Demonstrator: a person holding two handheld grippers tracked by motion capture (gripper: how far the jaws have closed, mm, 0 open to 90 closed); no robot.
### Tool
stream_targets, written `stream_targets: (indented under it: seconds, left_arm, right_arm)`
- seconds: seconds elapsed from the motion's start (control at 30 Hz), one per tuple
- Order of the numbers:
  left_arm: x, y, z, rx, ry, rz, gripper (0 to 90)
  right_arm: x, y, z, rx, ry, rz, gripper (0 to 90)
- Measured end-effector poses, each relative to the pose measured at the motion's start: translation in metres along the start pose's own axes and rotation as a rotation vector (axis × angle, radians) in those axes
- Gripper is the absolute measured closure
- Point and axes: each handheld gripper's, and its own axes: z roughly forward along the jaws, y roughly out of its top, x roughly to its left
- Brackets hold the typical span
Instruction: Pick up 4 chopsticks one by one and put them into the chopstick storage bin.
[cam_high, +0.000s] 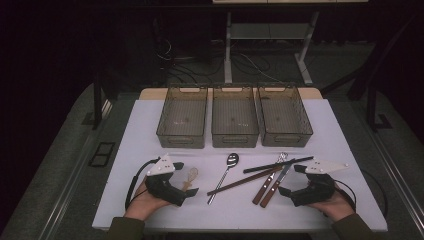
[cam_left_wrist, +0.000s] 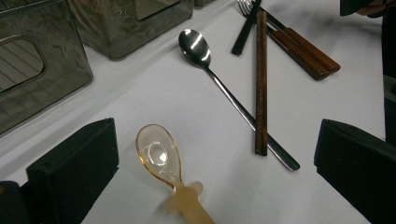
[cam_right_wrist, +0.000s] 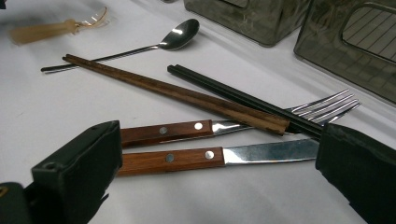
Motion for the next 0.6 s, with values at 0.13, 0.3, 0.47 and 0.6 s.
stream_targets:
  seconds: [0.13,0.3,0.47,0.6]
  left_arm:
    - [0.0001,0.0001,0.0,0.004,0.001,0.002,0.0]
    - [0.0003,0.0,0.0004,0.005,0.003,0.001,0.0]
    - [0.0016,0.0004,-0.001,-0.001,0.008,-0.013,0.0]
    - [0.0003,0.0001,-0.0026,-0.001,0.01,0.0,0.0]
  right_arm:
    - [0.0001,0.0,-0.0001,0.001,0.002,-0.001,0.8]
    - [-0.0014,0.0009,-0.0015,-0.006,0.004,-0.001,0.7]
    - [-0.0026,0.0014,-0.0025,-0.011,0.02,0.003,0.8]
    - [-0.0015,0.0028,-0.0036,-0.016,0.021,-0.001,0.7]
